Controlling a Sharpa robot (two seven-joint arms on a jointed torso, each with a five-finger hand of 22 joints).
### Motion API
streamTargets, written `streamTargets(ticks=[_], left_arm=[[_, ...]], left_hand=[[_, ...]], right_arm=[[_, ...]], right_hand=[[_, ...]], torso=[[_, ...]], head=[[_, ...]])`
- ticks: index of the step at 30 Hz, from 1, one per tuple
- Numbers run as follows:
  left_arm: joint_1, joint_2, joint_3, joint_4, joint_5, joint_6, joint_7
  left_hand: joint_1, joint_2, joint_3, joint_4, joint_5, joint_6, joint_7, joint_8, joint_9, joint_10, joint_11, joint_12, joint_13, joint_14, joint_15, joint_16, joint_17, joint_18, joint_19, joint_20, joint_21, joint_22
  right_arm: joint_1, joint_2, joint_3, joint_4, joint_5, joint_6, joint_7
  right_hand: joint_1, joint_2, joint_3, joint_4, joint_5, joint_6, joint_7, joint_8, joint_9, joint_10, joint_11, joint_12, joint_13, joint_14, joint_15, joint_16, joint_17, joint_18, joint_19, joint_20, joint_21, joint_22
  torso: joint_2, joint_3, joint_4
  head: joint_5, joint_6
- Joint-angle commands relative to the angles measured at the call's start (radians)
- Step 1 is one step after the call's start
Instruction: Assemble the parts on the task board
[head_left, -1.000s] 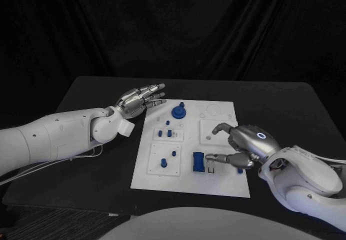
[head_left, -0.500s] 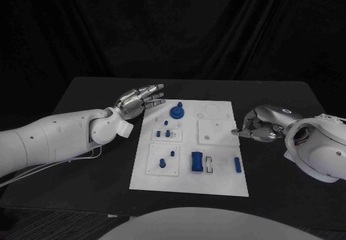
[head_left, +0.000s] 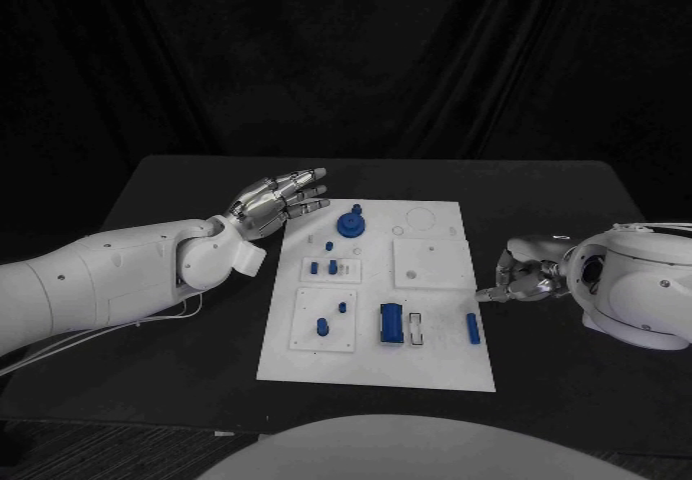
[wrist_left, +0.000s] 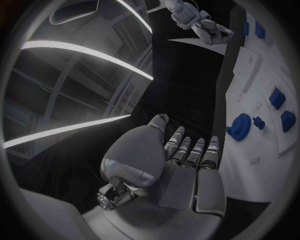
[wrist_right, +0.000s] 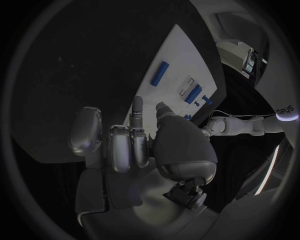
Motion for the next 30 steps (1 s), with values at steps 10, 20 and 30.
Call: streamTargets(ticks=[10,20,30], left_arm=[[-0.001,-0.001,0.001,0.004,0.006,0.001,0.026],[-0.001,-0.002,0.001,0.006,0.006,0.003,0.024],[-0.001,-0.003,0.001,0.007,0.006,0.003,0.023]], left_hand=[[-0.007,-0.007,0.005,-0.002,0.004,0.008,0.01,0.007,0.001,0.002,0.004,0.006,0.001,0.001,0.006,0.003,0.001,-0.012,0.01,0.001,0.007,0.001],[-0.007,-0.007,0.005,-0.002,0.004,0.008,0.01,0.007,0.001,0.002,0.004,0.006,0.001,0.001,0.006,0.003,0.001,-0.012,0.01,0.001,0.007,0.001],[-0.008,-0.007,0.007,-0.004,0.005,0.008,0.011,0.007,0.001,0.003,0.006,0.007,0.001,0.0,0.005,0.002,0.001,-0.012,0.01,0.001,0.007,0.001]], right_arm=[[-0.027,0.018,0.0,0.0,0.06,0.032,-0.038],[-0.069,0.03,0.0,0.0,0.078,-0.004,-0.037],[-0.103,0.046,0.0,-0.013,0.079,-0.025,-0.032]], right_hand=[[-0.016,0.015,-0.015,0.013,-0.009,0.004,0.013,-0.049,0.009,0.102,0.002,0.002,0.263,0.076,-0.002,0.004,0.091,-0.018,0.001,-0.004,0.005,0.152],[0.005,0.016,-0.016,-0.007,0.003,-0.001,0.018,-0.096,0.012,0.102,0.006,0.002,0.263,0.076,0.002,0.004,0.091,-0.018,0.002,0.0,0.009,0.152],[0.038,0.015,-0.014,-0.04,0.029,-0.004,0.025,-0.143,0.019,0.102,0.011,0.002,0.263,0.072,0.011,-0.002,0.072,-0.014,-0.004,0.008,-0.012,0.147]], torso=[[-0.001,-0.001,-0.0016],[-0.001,-0.0009,-0.0013],[-0.001,-0.0007,-0.0021]], head=[[-0.004,0.0],[-0.004,0.0],[-0.003,0.0]])
